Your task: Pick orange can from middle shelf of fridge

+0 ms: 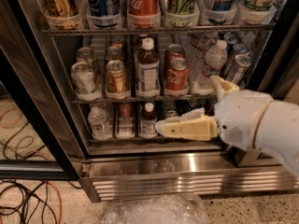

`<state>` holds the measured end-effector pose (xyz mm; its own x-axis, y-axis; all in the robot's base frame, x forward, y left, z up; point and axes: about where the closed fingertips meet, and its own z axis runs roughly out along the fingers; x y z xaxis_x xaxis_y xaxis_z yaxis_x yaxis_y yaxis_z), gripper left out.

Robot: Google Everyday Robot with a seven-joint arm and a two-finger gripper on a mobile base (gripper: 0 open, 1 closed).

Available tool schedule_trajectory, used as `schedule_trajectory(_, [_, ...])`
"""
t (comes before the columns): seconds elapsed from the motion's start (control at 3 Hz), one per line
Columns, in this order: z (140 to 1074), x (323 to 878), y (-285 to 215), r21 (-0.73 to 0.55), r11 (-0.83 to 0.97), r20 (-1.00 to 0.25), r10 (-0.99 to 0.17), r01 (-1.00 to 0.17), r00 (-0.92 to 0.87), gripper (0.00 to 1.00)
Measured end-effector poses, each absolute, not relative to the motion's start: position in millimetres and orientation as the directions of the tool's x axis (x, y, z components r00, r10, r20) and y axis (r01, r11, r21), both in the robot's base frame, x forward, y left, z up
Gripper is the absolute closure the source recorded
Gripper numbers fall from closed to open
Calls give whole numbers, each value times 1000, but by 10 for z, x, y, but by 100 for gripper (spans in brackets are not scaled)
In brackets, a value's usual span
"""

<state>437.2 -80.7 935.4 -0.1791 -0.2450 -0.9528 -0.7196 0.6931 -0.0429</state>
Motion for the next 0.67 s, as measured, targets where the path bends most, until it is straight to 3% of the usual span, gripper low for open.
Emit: schedule_trajectory(0.67, [8674,4476,-1145,138,828,-980,34,-544,-198,0])
